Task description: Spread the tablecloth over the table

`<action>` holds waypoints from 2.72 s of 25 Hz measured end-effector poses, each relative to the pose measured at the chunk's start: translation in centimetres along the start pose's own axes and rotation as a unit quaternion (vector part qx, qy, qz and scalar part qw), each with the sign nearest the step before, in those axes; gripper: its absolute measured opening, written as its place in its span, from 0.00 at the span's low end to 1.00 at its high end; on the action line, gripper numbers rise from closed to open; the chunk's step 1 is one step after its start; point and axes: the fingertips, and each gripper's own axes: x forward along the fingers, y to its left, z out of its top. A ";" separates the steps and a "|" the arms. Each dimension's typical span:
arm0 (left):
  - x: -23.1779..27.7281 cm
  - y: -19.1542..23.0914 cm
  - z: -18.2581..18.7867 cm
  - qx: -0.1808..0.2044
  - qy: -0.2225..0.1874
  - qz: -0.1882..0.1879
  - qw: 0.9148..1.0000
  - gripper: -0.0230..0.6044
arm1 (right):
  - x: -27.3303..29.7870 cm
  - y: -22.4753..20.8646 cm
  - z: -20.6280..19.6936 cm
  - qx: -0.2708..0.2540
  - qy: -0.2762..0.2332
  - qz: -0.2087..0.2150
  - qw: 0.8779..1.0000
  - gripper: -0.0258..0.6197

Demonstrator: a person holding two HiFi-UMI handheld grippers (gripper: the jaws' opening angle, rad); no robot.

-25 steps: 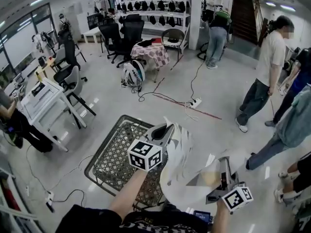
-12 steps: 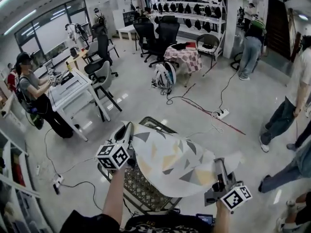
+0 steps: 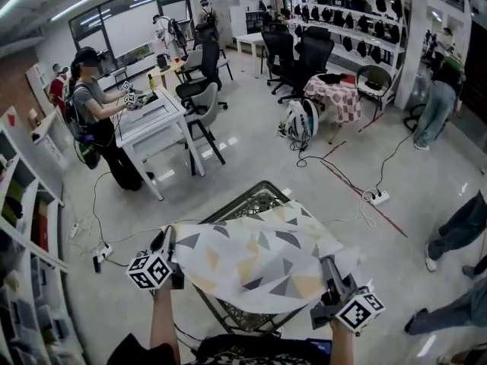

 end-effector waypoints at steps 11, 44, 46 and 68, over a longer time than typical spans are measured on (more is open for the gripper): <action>-4.9 11.9 -1.6 -0.050 0.013 0.105 0.993 0.10 | 6.4 4.4 -6.5 0.010 0.074 0.059 0.995 0.07; 14.8 19.7 19.3 0.130 -0.036 -0.057 0.989 0.08 | 17.1 13.4 -7.4 -0.152 0.024 0.079 0.985 0.07; 11.3 22.2 15.4 0.098 -0.020 -0.034 0.994 0.08 | 17.0 12.3 -9.5 -0.154 0.062 0.069 0.984 0.07; -8.8 22.4 -14.0 -0.042 0.220 0.005 0.975 0.08 | 2.8 2.4 -20.2 -0.018 0.113 -0.221 0.969 0.06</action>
